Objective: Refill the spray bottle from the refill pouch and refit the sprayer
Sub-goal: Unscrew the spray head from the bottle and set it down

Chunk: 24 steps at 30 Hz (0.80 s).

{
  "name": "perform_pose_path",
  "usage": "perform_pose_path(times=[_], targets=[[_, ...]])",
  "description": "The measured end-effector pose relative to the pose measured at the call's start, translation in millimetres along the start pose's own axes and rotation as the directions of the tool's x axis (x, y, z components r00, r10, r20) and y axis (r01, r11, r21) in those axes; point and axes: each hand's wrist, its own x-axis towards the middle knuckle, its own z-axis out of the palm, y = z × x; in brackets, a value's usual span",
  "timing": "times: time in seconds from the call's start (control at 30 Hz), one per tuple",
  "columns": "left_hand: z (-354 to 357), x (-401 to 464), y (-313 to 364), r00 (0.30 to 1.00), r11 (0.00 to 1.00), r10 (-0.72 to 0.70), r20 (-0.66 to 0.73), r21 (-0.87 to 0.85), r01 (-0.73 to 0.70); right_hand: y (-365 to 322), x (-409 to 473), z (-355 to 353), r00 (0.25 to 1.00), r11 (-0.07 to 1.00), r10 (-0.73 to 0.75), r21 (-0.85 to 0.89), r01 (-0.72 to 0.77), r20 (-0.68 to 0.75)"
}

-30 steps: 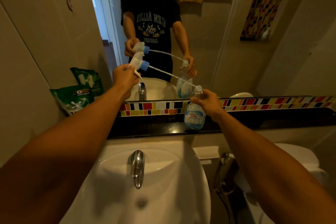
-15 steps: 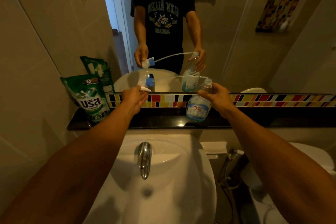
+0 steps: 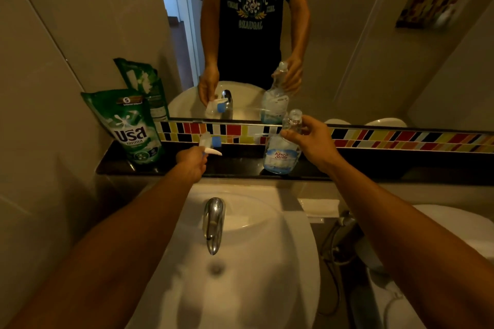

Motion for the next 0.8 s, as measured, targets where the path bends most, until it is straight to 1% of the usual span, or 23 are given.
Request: perform_pose_path(times=[0.1, 0.23, 0.3, 0.37, 0.47, 0.6, 0.7, 0.8], targets=[[6.2, 9.2, -9.5, 0.999, 0.999, -0.017, 0.036, 0.041, 0.016, -1.1, 9.5, 19.0, 1.0, 1.0, -0.011, -0.007, 0.011, 0.014], [17.4, 24.6, -14.8, 1.0, 0.993, -0.001, 0.007, 0.114, 0.0, 2.1, 23.9, 43.2, 1.0, 1.0, -0.009, -0.005, 0.009, 0.023], [21.0, 35.8, -16.6, 0.999, 0.986, 0.028, 0.021, 0.164, -0.031, 2.9, 30.5, 53.6, 1.0, 1.0, -0.006, 0.004, 0.006, 0.028], [21.8, 45.3, -19.1, 0.997, 0.963, 0.077, 0.009, 0.259, -0.077, 4.0, 37.3, 61.6, 1.0, 1.0, -0.016, -0.01, 0.016, 0.012], [25.0, 56.5, -21.7, 0.986, 0.906, 0.167, -0.01, 0.396, -0.149, 7.5, 46.2, 69.3, 0.999, 0.999, -0.033, -0.037, 0.034, 0.009], [24.6, 68.6, -25.4, 0.968, 0.794, 0.252, -0.019, 0.575, -0.195, 16.2, 49.5, 75.5, 0.997, 0.995, -0.071, -0.072, 0.072, 0.014], [24.7, 71.0, -27.8, 0.956, 0.723, 0.294, -0.004, 0.655, -0.22, 22.9, 48.3, 78.8, 0.994, 0.987, -0.108, -0.122, 0.108, 0.001], [24.3, 68.4, -33.1, 0.927, 0.634, 0.374, 0.012, 0.726, -0.266, 27.3, 46.9, 83.1, 0.995, 0.982, -0.092, -0.172, 0.083, -0.043]])
